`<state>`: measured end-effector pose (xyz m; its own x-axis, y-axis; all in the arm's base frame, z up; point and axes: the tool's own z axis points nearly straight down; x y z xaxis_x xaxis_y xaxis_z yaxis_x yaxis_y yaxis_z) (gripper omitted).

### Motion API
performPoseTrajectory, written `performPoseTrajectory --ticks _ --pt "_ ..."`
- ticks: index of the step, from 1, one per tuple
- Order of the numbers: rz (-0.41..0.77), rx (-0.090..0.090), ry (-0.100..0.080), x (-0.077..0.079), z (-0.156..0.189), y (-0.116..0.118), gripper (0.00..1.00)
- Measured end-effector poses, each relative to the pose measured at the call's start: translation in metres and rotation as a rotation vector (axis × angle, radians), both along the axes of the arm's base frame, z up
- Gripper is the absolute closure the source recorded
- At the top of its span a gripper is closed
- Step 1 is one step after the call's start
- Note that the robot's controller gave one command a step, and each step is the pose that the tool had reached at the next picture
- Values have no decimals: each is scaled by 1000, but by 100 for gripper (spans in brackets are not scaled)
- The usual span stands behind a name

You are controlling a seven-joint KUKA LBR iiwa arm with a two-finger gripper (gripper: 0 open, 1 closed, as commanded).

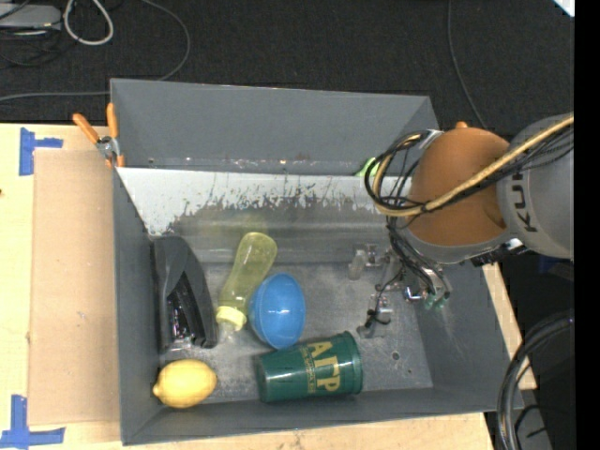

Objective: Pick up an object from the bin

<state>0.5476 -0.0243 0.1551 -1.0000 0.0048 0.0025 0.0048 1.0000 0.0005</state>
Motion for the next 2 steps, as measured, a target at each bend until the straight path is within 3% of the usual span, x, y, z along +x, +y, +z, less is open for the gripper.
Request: performPoseTrajectory --ticks 1,2 --pt "490 5 14 -56 -85 69 0" --pt "343 0 -1 -74 -16 66 0"
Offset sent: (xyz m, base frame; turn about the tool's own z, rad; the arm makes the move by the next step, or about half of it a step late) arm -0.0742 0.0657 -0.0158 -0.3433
